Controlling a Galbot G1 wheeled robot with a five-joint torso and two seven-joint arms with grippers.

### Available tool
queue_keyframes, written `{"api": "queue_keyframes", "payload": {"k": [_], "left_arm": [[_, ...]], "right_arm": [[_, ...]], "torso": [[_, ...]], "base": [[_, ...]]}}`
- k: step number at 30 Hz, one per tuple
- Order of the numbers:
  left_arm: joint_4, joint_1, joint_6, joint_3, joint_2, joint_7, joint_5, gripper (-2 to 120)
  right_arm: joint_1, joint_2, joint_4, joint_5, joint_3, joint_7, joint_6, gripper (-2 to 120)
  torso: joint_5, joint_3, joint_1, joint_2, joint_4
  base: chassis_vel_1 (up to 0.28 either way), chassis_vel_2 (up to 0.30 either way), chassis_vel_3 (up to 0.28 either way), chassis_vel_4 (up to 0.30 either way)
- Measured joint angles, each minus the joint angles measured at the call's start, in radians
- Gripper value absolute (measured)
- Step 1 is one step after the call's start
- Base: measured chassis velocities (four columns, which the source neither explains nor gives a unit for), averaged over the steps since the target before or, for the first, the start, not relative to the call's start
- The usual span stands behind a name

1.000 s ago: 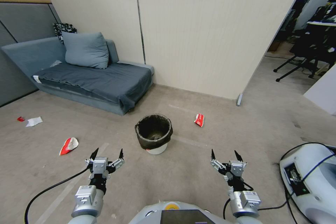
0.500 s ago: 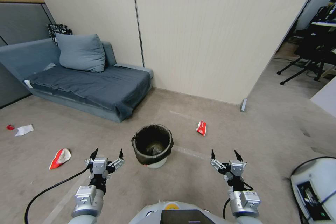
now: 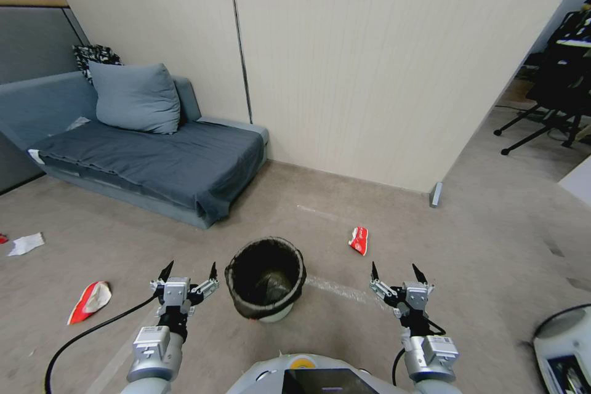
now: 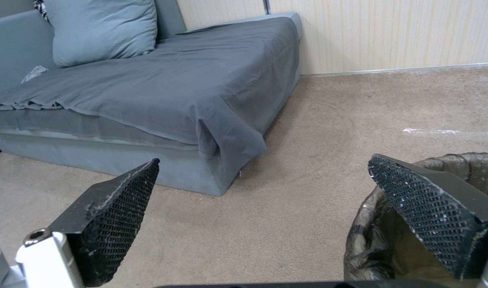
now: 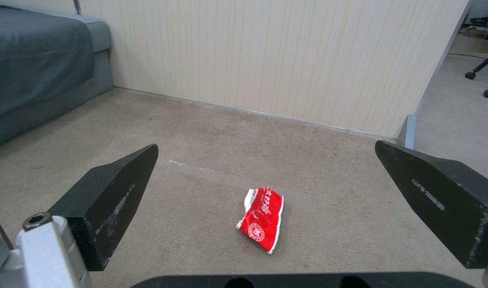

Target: Pick up the trash bin, then pick up the garbage from the floor and place it into the trash bin.

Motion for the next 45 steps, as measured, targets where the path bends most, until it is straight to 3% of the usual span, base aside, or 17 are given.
{"api": "queue_keyframes", "payload": {"k": [10, 11, 12, 15, 21, 24, 27, 38, 45], "left_arm": [[0.000, -0.046, 0.097, -0.008, 0.044, 0.049, -0.044, 100], [0.000, -0.067, 0.149, -0.013, 0.046, 0.073, -0.049, 100], [0.000, -0.067, 0.149, -0.013, 0.046, 0.073, -0.049, 100], [-0.005, -0.112, 0.292, -0.015, 0.046, 0.131, -0.068, 100], [0.000, -0.148, 0.376, -0.008, 0.067, 0.144, -0.086, 100], [-0.012, -0.176, 0.500, 0.009, 0.094, 0.131, -0.209, 100], [-0.012, -0.199, 0.538, 0.027, 0.117, 0.126, -0.240, 100], [0.076, -0.304, 0.560, 0.136, 0.213, 0.115, -0.220, 100], [0.126, -0.344, 0.558, 0.165, 0.211, 0.097, -0.201, 100]], "right_arm": [[0.000, 0.000, -0.001, 0.000, 0.000, 0.000, 0.001, 100], [0.000, 0.000, -0.001, 0.000, 0.000, 0.000, 0.001, 100], [0.000, 0.000, -0.001, 0.000, 0.000, 0.000, 0.001, 100], [0.001, 0.000, -0.001, 0.001, 0.000, 0.000, 0.001, 100], [0.014, 0.000, -0.012, 0.021, 0.002, 0.015, -0.020, 100], [0.023, 0.000, -0.021, 0.039, 0.005, 0.028, -0.039, 100], [0.024, 0.000, -0.021, 0.039, 0.006, 0.028, -0.040, 100], [0.062, 0.000, -0.064, 0.046, 0.002, 0.058, -0.114, 100], [0.094, 0.000, -0.107, 0.043, 0.004, 0.079, -0.114, 100]], "torso": [[0.0000, 0.000, 0.000, 0.000, -0.0003], [0.0000, 0.000, 0.000, 0.000, -0.0003], [0.0000, 0.000, 0.000, 0.000, -0.0003], [0.0000, 0.000, 0.000, 0.000, -0.0001], [-0.0001, 0.000, 0.000, 0.000, -0.0002], [0.0001, 0.000, 0.000, 0.000, 0.0000], [-0.0001, 0.000, 0.000, 0.000, -0.0002], [0.0001, 0.000, 0.000, 0.000, -0.0002], [0.0001, 0.000, 0.000, 0.000, 0.0000]], "base": [[0.000, 0.000, 0.000, 0.000], [0.000, 0.000, 0.000, 0.000], [0.000, 0.000, 0.000, 0.000], [0.000, 0.000, 0.000, 0.000], [0.000, 0.000, 0.000, 0.000], [0.000, 0.000, 0.000, 0.000], [0.000, 0.000, 0.000, 0.000], [0.000, 0.000, 0.000, 0.000], [0.000, 0.000, 0.000, 0.000]]}}
